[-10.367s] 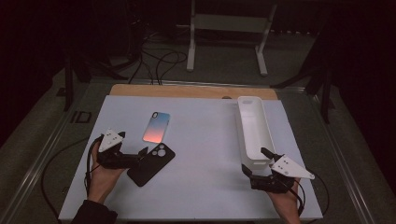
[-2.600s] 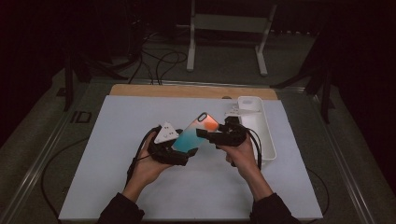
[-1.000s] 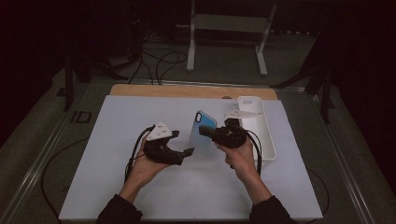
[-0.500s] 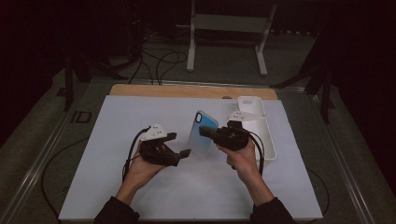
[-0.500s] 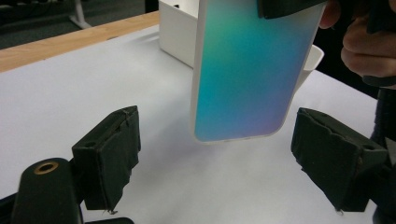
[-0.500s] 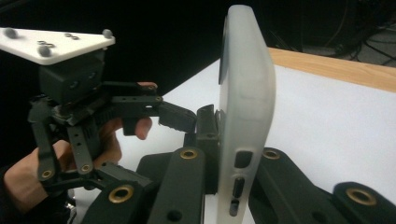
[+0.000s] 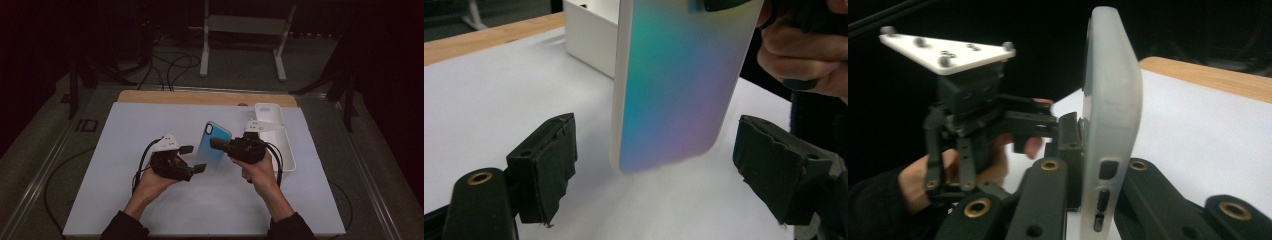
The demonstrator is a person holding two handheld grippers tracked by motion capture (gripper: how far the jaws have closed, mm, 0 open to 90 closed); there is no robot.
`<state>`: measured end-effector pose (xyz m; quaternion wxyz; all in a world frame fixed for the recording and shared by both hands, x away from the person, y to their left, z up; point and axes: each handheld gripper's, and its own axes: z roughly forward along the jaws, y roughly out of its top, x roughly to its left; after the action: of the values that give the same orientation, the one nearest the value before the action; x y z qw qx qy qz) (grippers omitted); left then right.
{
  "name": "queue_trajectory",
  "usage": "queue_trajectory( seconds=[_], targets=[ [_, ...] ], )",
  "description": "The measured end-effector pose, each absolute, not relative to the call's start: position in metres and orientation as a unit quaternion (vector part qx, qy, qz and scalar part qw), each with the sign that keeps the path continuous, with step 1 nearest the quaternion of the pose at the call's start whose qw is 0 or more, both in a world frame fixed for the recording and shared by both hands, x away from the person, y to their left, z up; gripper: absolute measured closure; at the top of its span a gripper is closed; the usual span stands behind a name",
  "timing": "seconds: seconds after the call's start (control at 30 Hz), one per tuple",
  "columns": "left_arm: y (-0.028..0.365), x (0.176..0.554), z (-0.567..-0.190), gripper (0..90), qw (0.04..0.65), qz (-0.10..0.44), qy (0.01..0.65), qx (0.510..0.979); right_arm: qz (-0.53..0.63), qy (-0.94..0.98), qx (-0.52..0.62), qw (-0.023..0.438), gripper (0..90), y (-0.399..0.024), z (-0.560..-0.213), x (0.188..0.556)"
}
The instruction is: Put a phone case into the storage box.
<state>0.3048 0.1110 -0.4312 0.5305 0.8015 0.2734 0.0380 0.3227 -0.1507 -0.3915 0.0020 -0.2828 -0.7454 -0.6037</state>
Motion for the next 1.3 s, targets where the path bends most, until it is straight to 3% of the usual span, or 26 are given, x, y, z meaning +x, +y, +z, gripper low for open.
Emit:
queue_trajectory(
  seconds=[0.33, 0.5, 0.53, 0.7, 0.83, 0.9, 1.07, 1.3],
  targets=[
    [0.106, 0.304, -0.436, 21.4, 0.543, -0.01, 0.234, 0.806, -0.624, -0.745, -0.235, 0.032, 86.3, -0.143, -0.39, 0.32],
    [0.107, 0.306, -0.437, 31.2, 0.545, -0.02, 0.23, 0.806, -0.631, -0.741, -0.226, 0.042, 86.3, -0.142, -0.39, 0.32],
    [0.108, 0.307, -0.438, 39.7, 0.547, -0.022, 0.23, 0.805, -0.63, -0.742, -0.225, 0.043, 86.3, -0.141, -0.391, 0.32],
    [0.11, 0.307, -0.439, 51.0, 0.545, -0.022, 0.225, 0.807, -0.626, -0.747, -0.222, 0.039, 84.9, -0.143, -0.391, 0.322],
    [0.109, 0.305, -0.44, 63.3, 0.544, -0.024, 0.218, 0.81, -0.624, -0.747, -0.225, 0.04, 79.4, -0.147, -0.393, 0.325],
    [0.108, 0.304, -0.44, 65.1, 0.543, -0.024, 0.215, 0.811, -0.622, -0.749, -0.226, 0.035, 74.5, -0.148, -0.393, 0.325],
    [0.105, 0.303, -0.441, 79.3, 0.541, -0.029, 0.203, 0.816, -0.612, -0.756, -0.23, 0.017, 57.7, -0.146, -0.392, 0.324],
    [0.104, 0.301, -0.441, 80.7, 0.538, -0.003, 0.209, 0.817, -0.599, -0.763, -0.242, 0.002, 41.6, -0.14, -0.393, 0.323]
  ],
)
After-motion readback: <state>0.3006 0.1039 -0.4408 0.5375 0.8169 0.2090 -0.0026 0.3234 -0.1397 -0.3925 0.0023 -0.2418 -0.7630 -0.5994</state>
